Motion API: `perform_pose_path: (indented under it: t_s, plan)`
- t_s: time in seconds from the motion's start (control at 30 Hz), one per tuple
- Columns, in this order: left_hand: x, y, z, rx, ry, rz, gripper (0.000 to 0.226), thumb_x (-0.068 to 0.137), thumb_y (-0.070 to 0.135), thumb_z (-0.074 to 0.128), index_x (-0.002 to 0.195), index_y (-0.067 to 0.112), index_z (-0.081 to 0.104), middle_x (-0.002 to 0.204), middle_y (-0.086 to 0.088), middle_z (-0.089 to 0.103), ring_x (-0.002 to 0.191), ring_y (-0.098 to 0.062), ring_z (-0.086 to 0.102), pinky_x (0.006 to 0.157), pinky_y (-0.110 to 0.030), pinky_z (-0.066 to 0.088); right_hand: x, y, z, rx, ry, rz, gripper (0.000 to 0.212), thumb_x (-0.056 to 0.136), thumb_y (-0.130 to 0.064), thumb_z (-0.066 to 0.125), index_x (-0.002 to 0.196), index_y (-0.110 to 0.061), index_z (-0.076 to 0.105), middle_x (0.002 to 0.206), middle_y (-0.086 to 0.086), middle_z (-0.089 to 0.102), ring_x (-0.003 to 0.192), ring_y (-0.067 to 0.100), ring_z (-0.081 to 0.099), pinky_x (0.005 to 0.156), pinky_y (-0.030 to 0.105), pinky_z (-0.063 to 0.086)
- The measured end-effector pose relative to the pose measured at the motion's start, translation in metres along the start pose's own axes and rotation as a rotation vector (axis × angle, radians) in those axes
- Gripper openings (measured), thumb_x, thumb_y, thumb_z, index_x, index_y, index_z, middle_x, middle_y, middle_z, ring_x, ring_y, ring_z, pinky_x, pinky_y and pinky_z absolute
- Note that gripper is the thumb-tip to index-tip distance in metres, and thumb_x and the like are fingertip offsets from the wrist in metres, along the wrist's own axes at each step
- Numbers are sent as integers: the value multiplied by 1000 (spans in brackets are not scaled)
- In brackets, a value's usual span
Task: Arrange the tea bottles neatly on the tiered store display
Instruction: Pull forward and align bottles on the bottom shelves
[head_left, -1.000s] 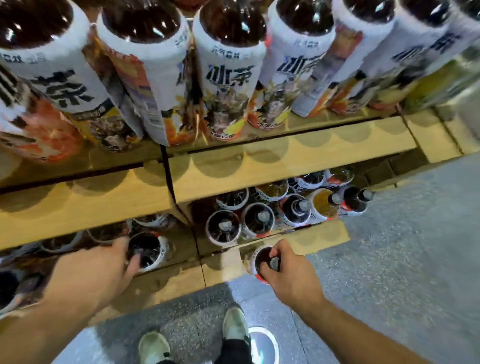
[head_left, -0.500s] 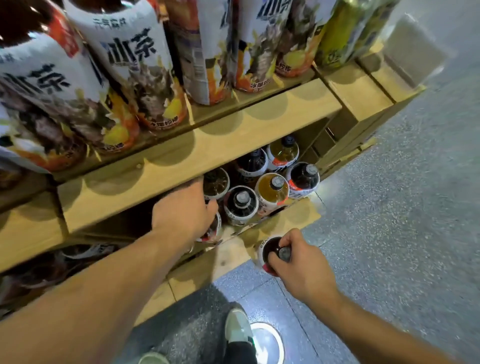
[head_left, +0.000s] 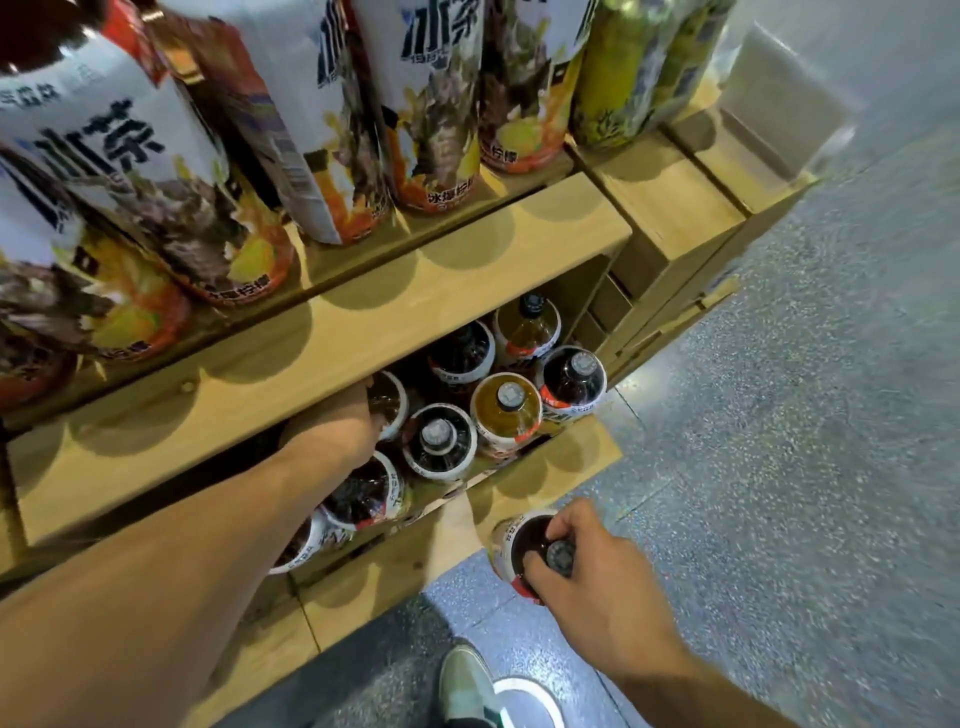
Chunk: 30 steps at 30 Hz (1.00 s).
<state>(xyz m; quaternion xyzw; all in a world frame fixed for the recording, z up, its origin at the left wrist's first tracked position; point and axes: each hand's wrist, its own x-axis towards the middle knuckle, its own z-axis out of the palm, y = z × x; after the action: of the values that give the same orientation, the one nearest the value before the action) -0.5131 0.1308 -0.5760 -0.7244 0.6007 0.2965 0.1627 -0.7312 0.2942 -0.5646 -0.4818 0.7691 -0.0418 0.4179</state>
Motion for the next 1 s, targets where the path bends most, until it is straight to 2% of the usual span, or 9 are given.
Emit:
perform_pose_path:
  t_s: [0.07, 0.17, 0.27, 0.37, 0.53, 0.63, 0.8, 0.93, 1.0]
  plan:
    - [-11, -7, -1, 24, 71, 22, 49, 102, 36, 50, 140, 6, 43, 138, -18, 53, 124, -37, 51, 101, -40, 43, -3, 0, -2, 4, 4, -6, 34, 84, -53, 65, 97, -34, 40, 93, -3, 69, 87, 23, 64, 78, 41, 53]
    - [-32, -15, -5, 9, 227, 85, 43, 100, 41, 52, 126, 6, 49, 114, -15, 64, 105, -35, 60, 82, -37, 46, -10, -3, -3, 7, 12, 1, 33, 85, -52, 65, 98, -35, 40, 93, -1, 69, 86, 24, 63, 77, 40, 53]
    - [-56, -16, -4, -137, 329, 184, 33, 94, 34, 64, 118, 18, 48, 90, -1, 56, 88, -31, 60, 69, -38, 41, -19, -11, -4, 20, 36, 6, 33, 85, -52, 65, 98, -36, 40, 92, -1, 69, 85, 24, 64, 76, 41, 53]
    - [-72, -17, -2, -230, 342, 161, 30, 92, 27, 68, 111, 23, 46, 78, 4, 53, 76, -27, 57, 64, -38, 38, -28, -21, -8, 39, 43, -11, 32, 86, -49, 66, 100, -35, 40, 90, -2, 67, 85, 23, 63, 76, 42, 53]
    - [-94, -21, 4, -364, 368, 128, 33, 91, 20, 68, 105, 26, 38, 80, 3, 54, 65, -13, 50, 56, -36, 36, -42, -37, -16, 29, 79, -62, 30, 91, -48, 63, 104, -33, 40, 89, -5, 58, 88, 22, 61, 77, 39, 52]
    - [-110, -23, 7, -426, 411, 136, 31, 92, 17, 66, 104, 24, 38, 82, 3, 53, 60, -6, 49, 46, -25, 31, -48, -45, -19, 56, 106, -79, 29, 93, -47, 61, 102, -33, 37, 92, -2, 64, 82, 21, 63, 72, 40, 53]
    - [-127, -29, 4, -469, 440, 180, 34, 91, 17, 66, 101, 29, 36, 96, 0, 57, 70, -14, 55, 60, -36, 38, -54, -58, -23, 77, 139, -91, 30, 93, -46, 62, 101, -33, 37, 93, 3, 69, 80, 24, 64, 69, 42, 54]
    - [-151, -30, -9, -492, 439, 232, 35, 90, 15, 66, 99, 30, 36, 92, 10, 53, 72, -2, 53, 60, -30, 39, -66, -70, -24, 56, 142, -79, 30, 93, -45, 63, 105, -32, 39, 97, 4, 67, 85, 25, 63, 73, 40, 53]
    - [-167, -32, -16, -469, 441, 259, 37, 90, 18, 67, 98, 33, 34, 92, 8, 54, 75, -10, 56, 65, -37, 45, -76, -77, -28, 59, 137, -77, 30, 93, -43, 64, 105, -31, 39, 96, 4, 66, 84, 24, 63, 73, 41, 54]
